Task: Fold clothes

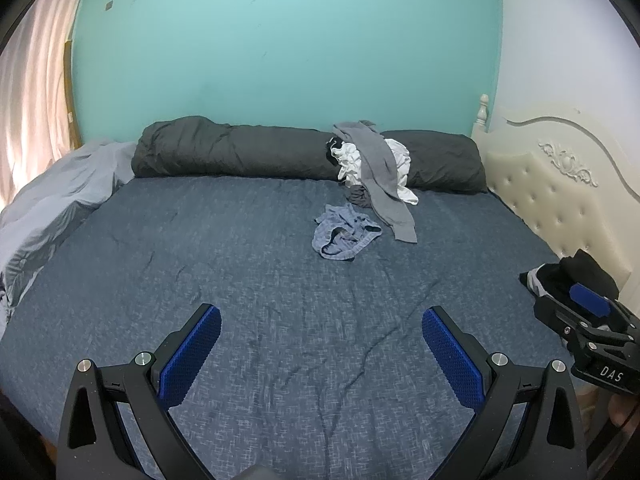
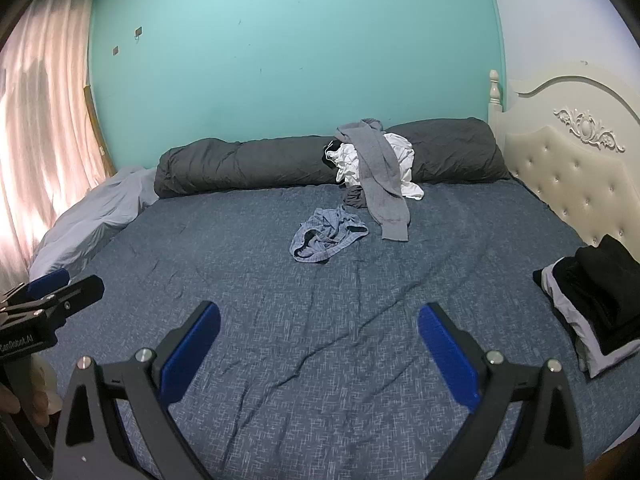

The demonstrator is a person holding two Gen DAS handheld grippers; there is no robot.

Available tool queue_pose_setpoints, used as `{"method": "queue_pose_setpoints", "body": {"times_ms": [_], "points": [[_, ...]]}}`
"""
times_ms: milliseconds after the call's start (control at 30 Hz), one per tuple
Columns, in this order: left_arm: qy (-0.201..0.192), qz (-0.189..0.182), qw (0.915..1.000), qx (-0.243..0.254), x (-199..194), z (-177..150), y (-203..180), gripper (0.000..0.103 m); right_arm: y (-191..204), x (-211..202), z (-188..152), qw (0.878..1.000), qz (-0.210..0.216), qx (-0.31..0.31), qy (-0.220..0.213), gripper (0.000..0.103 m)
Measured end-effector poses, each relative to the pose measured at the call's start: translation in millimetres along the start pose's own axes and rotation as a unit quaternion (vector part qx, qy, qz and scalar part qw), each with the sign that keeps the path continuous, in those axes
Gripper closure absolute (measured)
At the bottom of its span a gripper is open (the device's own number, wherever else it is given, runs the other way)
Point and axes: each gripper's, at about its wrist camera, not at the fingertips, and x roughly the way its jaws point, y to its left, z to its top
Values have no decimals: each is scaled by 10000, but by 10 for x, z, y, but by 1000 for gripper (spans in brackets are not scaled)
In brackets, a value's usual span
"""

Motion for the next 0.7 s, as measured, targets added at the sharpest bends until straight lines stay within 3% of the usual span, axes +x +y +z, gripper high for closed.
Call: {"method": "queue_pose_setpoints", "body": {"times_ms": [267, 700], "points": [[-130, 65, 9999, 44, -82, -15, -30, 0, -5, -21, 32, 10000, 18, 23, -13, 3], [-3, 72, 10000, 47, -63, 28, -16, 0, -1, -53, 27, 10000, 22, 33, -8, 3]]}}
